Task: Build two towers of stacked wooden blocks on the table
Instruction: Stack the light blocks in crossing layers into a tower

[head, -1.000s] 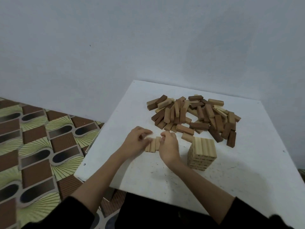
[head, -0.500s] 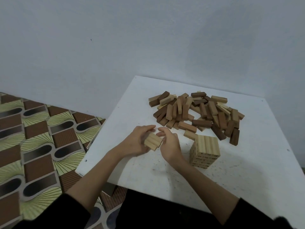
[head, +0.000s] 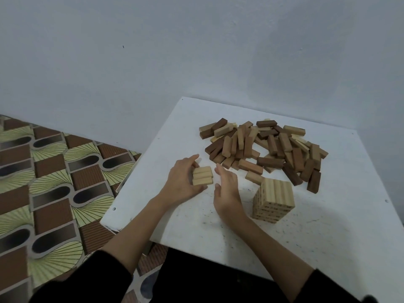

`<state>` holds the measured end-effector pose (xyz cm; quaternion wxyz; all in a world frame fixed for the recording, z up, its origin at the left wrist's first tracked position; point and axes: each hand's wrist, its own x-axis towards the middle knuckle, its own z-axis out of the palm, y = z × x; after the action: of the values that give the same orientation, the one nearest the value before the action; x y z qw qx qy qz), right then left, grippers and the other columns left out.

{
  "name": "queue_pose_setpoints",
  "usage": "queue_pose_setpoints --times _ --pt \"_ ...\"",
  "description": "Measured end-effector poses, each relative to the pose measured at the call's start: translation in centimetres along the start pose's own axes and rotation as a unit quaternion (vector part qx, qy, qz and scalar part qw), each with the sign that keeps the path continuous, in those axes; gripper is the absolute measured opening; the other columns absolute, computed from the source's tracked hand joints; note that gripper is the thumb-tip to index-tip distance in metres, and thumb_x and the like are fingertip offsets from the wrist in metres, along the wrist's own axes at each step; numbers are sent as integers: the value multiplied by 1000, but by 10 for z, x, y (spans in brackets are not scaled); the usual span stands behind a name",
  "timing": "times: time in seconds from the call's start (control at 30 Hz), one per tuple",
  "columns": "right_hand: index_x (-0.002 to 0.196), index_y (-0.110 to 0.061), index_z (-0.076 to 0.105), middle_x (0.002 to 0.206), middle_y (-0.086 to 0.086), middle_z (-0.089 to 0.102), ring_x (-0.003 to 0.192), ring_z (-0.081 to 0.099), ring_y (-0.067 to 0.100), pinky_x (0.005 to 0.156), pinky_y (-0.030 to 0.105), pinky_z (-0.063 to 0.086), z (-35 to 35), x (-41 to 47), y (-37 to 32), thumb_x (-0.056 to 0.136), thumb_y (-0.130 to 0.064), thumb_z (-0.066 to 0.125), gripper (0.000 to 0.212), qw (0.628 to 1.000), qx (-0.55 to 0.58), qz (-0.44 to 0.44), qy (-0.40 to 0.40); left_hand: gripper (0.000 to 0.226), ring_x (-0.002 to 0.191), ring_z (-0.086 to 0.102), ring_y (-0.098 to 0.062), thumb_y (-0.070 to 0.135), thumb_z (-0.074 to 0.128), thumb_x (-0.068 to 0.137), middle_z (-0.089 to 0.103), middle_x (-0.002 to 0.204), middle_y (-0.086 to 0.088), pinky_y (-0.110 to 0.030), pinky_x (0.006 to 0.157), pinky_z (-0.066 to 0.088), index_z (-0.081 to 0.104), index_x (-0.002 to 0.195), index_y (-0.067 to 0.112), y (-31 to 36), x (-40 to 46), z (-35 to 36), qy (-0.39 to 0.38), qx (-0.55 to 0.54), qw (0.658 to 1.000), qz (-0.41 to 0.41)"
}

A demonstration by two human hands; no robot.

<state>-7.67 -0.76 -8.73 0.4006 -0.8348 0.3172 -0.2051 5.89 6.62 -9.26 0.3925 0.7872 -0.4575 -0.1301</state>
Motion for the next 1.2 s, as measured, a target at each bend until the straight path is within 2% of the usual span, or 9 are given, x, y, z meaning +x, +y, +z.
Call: queue_pose_setpoints --times 0.1,0.2,0.33,0.43,0.53,0.87,1.03,1.2 --pt "148 -9 18 147 3 33 136 28 12 112 25 26 2 1 0 96 -3 39 57 1000 -17 8 -13 88 112 38 -4 36 73 63 53 119 9 -23 98 31 38 141 17 -1 -2 0 2 -30 1000 1" --pt "150 -10 8 152 -3 30 142 17 17 118 32 17 3 2 1 98 -9 37 59 998 -59 4 -37 79 111 38 -1 24 78 71 56 119 10 -22 100 31 39 140 20 -1 -5 0 16 -49 999 3" --pt "151 -16 -2 156 -9 19 146 1 24 116 31 10 3 3 3 100 -14 33 62 994 -74 41 -63 77 112 41 1 31 72 70 58 119 15 -19 100 29 41 139 20 0 -5 -1 9 -60 998 6" --pt "150 -16 -6 157 -11 13 146 -4 24 116 29 7 4 4 2 101 -14 31 62 993 -84 45 -75 75 114 41 -1 23 77 74 58 120 16 -20 99 28 41 139 21 -1 -5 -1 8 -59 998 5" --pt "150 -17 -7 158 -13 9 146 -5 24 116 31 9 3 4 1 101 -14 29 62 990 -96 57 -82 75 115 42 -3 18 79 73 60 120 14 -24 101 31 42 139 21 -1 -5 0 20 -64 998 5" --pt "150 -16 -7 158 -8 9 145 -5 27 116 32 6 4 4 2 101 -17 31 62 989 -109 58 -86 77 115 42 -4 21 81 72 60 121 12 -36 105 34 42 139 21 -1 -6 1 21 -66 998 -2" --pt "150 -16 -6 158 -9 9 145 -5 27 116 32 6 4 3 2 101 -17 31 62 988 -107 62 -87 80 117 43 -8 36 75 66 61 121 13 -39 105 35 42 138 25 0 -6 1 17 -70 997 -10" --pt "151 -16 -5 158 -10 10 145 -5 27 116 33 7 3 3 0 101 -16 31 62 989 -102 62 -86 82 116 42 -6 41 73 64 60 123 13 -40 105 35 41 139 26 0 -5 1 14 -61 998 -13"
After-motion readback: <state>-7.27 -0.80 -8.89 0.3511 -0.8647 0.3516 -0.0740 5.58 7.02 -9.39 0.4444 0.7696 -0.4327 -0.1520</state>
